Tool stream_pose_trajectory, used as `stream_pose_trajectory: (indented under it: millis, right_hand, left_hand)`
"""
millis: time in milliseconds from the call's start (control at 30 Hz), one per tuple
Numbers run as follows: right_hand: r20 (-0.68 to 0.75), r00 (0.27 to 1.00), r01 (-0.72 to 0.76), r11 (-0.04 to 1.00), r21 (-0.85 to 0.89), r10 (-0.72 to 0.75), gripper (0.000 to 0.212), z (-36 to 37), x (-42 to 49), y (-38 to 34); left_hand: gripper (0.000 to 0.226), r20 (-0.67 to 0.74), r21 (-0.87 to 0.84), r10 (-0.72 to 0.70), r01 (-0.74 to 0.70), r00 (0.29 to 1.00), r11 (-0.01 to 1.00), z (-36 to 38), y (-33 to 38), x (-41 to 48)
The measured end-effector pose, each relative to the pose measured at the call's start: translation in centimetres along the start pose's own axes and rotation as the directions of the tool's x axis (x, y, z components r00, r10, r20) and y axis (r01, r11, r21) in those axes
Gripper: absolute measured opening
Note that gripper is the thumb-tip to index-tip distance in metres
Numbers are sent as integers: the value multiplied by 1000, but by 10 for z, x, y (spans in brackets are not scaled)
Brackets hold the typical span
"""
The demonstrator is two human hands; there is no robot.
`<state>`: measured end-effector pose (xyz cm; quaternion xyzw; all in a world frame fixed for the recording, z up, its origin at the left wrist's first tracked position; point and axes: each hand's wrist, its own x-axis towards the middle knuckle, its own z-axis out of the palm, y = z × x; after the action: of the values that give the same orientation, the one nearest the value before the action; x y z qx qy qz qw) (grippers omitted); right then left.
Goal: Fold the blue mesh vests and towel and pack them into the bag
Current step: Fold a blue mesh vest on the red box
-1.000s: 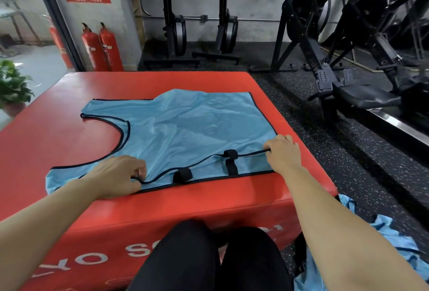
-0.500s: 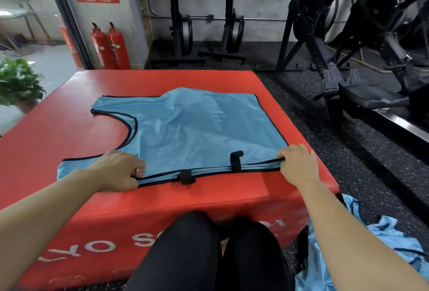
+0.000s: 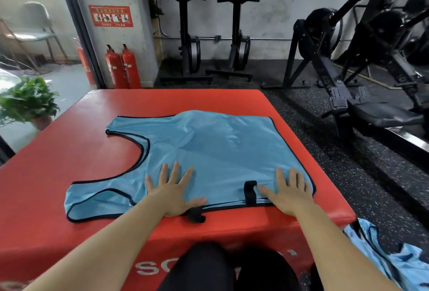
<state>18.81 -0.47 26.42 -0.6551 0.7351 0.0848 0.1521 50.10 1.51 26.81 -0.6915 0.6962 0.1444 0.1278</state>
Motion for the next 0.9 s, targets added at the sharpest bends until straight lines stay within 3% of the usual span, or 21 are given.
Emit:
stream_pose_trajectory:
  millis: [333,500,633,767,900]
  right_hand:
    - [-7,996,-86,995,46,87,104,16,-64,11]
    - [77,993,-92,993,72,86,100,-15,-65,13]
    - [-166,984,-55,998,19,57,53,-48,-26,6]
    - [-371,929,51,990,130,1,37,-74,40,-11]
    - [-456,888,112,991,72,-68,31,-93,114,-21]
  left_hand:
    - [120,55,48,62,-65,997,997,6,2,-42]
    - [115,43,110,59,-63,997,992,-19,7,-39]
    - [89,-165,135,38,-16,985,991,-66,17,-7]
    - [52,-391,39,69,-59,918,998,-105,18,49]
    - [46,-431,49,90,-76,898,996,-124,16,115]
